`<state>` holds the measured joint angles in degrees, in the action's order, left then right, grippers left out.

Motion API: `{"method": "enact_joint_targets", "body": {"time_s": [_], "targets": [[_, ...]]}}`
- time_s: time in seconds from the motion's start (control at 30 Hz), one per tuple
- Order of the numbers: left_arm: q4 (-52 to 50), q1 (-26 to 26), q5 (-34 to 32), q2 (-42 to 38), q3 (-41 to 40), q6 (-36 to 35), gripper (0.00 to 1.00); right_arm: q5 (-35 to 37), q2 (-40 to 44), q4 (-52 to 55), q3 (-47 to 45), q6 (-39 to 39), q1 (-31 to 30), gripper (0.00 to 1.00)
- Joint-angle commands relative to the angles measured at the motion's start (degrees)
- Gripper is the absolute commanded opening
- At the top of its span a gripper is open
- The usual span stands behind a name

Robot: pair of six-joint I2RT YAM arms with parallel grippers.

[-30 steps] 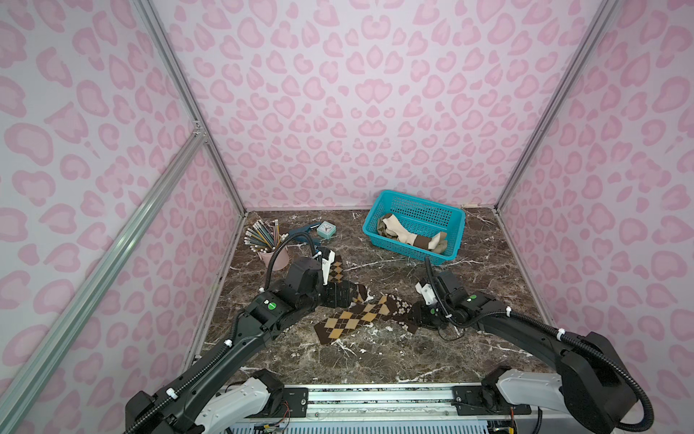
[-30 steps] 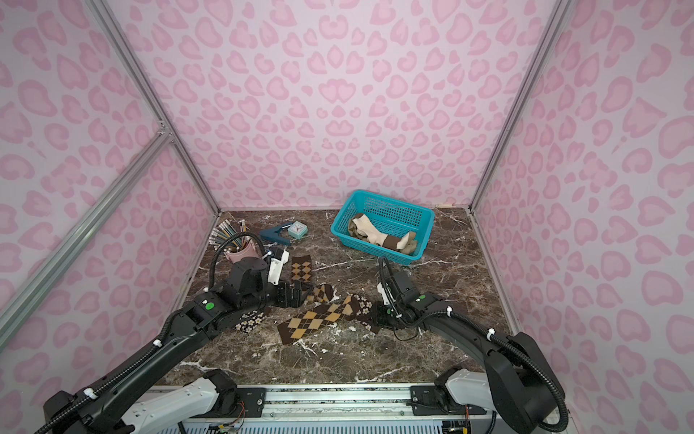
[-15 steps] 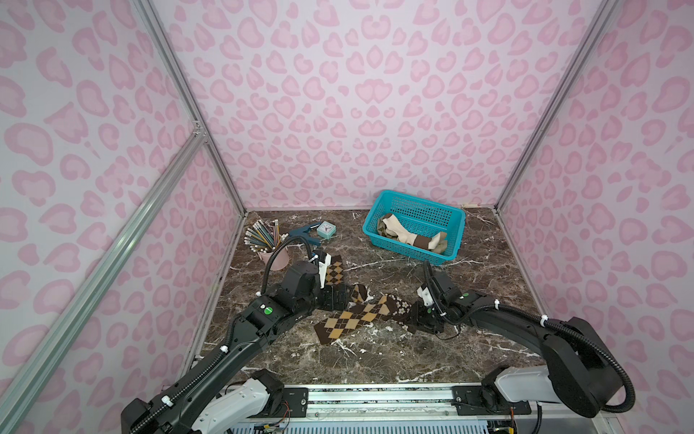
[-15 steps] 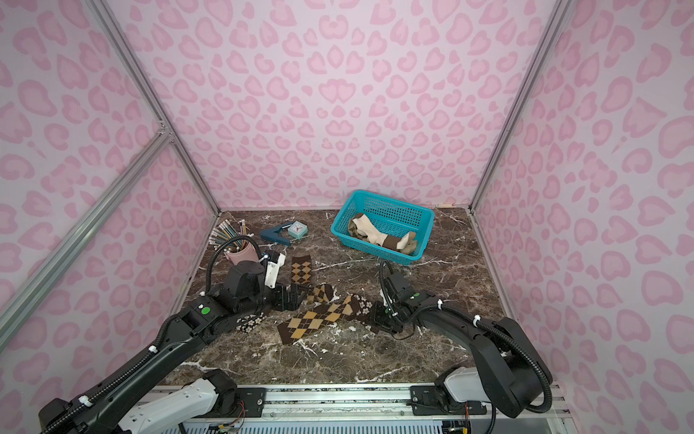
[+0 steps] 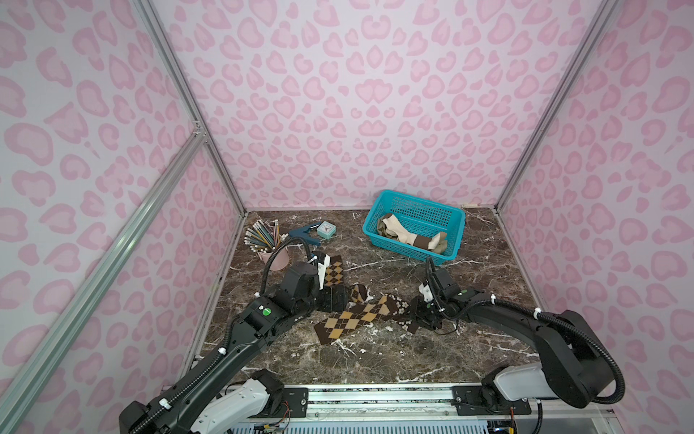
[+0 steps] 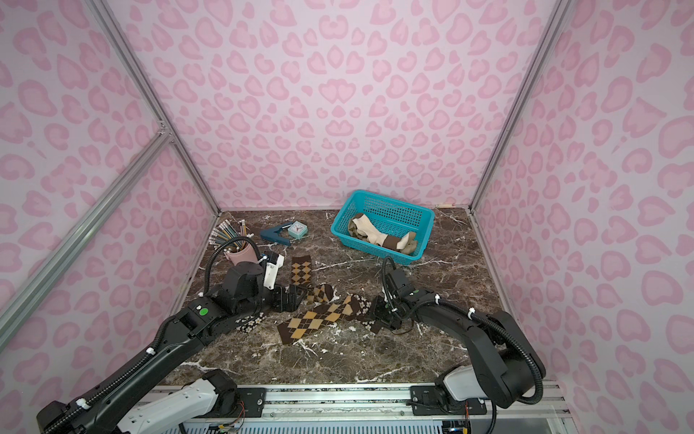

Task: Place the socks together as a pair
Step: Flatten out the sock at the center of the board.

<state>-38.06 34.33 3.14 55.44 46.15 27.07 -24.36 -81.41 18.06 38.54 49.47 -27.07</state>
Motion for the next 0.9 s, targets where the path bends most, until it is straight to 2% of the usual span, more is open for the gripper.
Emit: {"method": "enact_joint_targets", "body": {"time_s": [0.0,0.17,0.37,0.6,0.87], "targets": [[1.8,0.0,0.0,0.1,-0.1,-0.8,0.96,-0.9,-1.3,-1.0,1.3,0.2,0.4,0.34],[1.7,-0.1,0.0,-0.1,-0.6,-1.0,0.96,-0.7,-0.4,0.2,1.7,0.1,0.7,0.00],[1.4,0.0,0.2,-1.1,-1.2,-0.7,0.96,3.4,8.3,13.2,6.6,-4.8,2.4,0.00],[1.6,0.0,0.8,-0.9,-1.2,-0.8,0.95,4.6,19.6,27.6,11.7,-14.6,14.9,0.00],[2.6,0.0,1.9,1.0,-0.1,-0.5,0.94,6.4,20.1,38.1,21.7,-25.9,25.5,0.00]]}}
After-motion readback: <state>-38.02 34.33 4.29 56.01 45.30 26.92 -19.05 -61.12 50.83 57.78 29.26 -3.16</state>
